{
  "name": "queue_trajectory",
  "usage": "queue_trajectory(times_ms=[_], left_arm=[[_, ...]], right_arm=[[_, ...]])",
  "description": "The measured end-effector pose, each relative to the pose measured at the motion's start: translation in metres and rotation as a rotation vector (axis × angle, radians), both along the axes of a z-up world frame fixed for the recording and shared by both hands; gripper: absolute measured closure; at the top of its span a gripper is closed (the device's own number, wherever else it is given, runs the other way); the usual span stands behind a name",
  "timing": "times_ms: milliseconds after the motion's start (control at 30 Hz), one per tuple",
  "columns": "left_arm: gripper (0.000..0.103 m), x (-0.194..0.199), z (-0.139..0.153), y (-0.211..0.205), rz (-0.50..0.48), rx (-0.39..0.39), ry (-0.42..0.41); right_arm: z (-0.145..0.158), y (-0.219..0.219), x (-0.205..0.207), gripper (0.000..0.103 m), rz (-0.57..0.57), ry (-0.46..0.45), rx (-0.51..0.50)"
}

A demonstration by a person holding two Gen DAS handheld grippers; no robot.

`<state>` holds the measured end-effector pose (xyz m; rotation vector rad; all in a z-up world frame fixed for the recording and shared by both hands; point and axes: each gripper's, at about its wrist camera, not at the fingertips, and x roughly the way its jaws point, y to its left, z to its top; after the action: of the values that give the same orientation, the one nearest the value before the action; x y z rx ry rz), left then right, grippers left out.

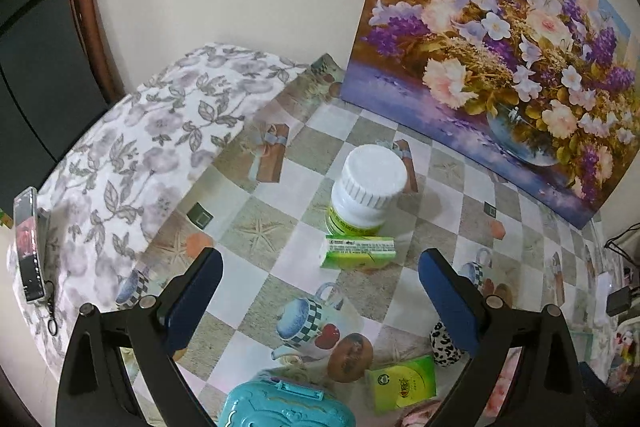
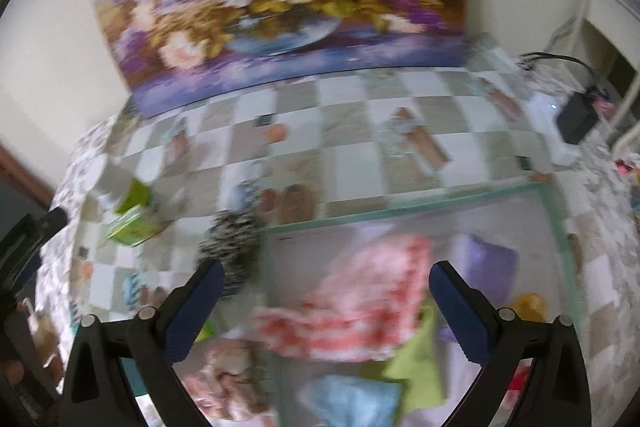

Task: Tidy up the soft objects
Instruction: 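Move the left tool to the green gum pack while the right tool reaches the leopard scrunchie, then close the left tool on the green gum pack while the right tool grasps the leopard scrunchie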

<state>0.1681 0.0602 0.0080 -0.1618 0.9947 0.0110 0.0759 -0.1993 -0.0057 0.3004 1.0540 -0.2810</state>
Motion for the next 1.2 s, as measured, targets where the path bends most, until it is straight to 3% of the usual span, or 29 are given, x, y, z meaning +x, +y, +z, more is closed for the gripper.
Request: queue_trajectory(times_ms=[267,467,733,1000,1200], left_arm=[[0.005,0.008,-0.010,-0.003,-0.034,0.001,0.033],[0.005,0.018,-0.020,-0.009,-0.055,-0.055,0.086],[0.005,0.035,-0.040,-0.016,-0.057,-0.103,0.147],[0.005,0.053,-0.054,-0.022,-0.048,-0.100,0.183],[0.005,0.065,-0.063,-0.031,-0.038,-0.083,0.204]], right_arm=[[-0.014,0.042,0.021,0.000,0.115,-0.001,0.028],[-0.023,0.050,0.031,0.000,0.137,-0.014,0.061],[-0.040,0.059,0.047,0.017,0.175,0.007,0.088],[-0.050,0.068,0.061,0.033,0.216,0.025,0.093],[-0.063,0.070,0.070,0.039,0.230,0.066,0.088]])
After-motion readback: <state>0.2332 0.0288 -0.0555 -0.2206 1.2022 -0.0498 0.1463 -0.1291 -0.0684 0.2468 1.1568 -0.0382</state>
